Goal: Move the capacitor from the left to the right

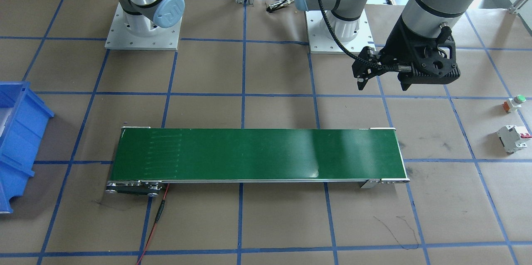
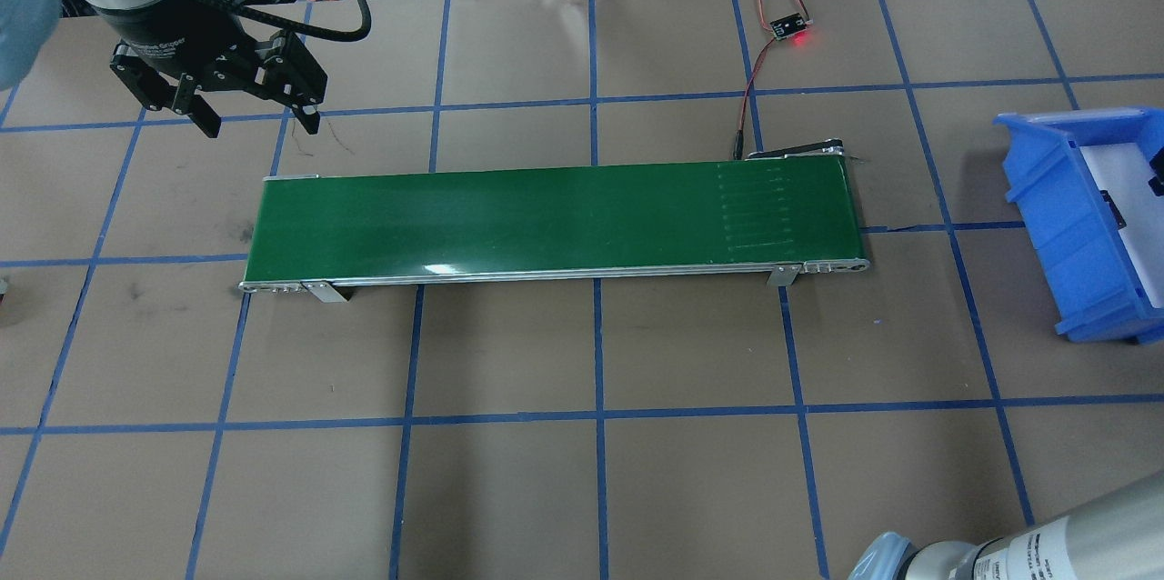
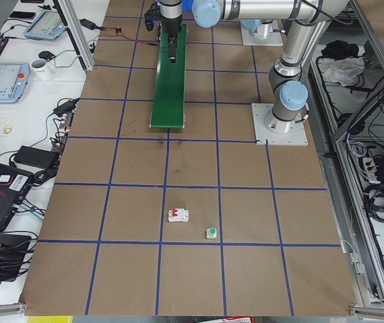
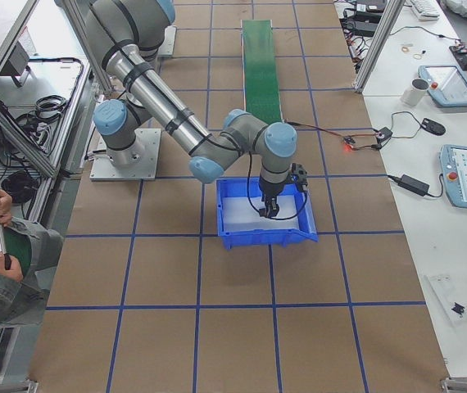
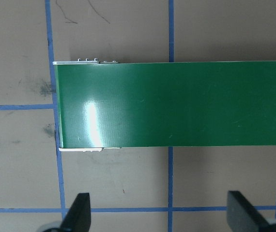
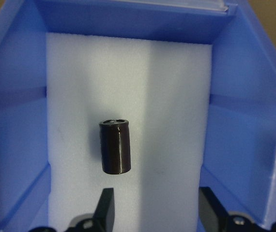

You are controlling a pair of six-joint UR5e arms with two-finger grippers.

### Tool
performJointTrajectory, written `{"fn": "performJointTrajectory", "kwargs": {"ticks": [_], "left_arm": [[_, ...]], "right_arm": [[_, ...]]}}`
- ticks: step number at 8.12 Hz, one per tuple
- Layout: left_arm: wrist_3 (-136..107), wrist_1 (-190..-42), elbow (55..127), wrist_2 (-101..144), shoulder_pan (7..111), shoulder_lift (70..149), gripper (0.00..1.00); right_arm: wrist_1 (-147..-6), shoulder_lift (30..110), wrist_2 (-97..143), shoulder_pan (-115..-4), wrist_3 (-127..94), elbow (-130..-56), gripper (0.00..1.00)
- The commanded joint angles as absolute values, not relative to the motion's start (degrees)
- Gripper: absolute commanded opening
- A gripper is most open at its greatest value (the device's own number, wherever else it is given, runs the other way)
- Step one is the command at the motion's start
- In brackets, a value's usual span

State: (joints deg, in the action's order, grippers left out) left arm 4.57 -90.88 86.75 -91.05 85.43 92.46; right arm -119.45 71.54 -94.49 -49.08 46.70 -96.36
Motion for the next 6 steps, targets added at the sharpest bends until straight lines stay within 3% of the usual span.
{"fn": "performJointTrajectory", "kwargs": {"ticks": [1,6], "left_arm": [[4.57,-90.88,86.75,-91.05,85.43,92.46,1.0],[4.57,-90.88,86.66,-91.05,85.43,92.46,1.0]], "right_arm": [[-118.92,78.63,-89.32,-49.22,41.07,-96.33,1.0],[-107.43,88.14,-91.05,-57.1,25.26,-95.1,1.0]]}}
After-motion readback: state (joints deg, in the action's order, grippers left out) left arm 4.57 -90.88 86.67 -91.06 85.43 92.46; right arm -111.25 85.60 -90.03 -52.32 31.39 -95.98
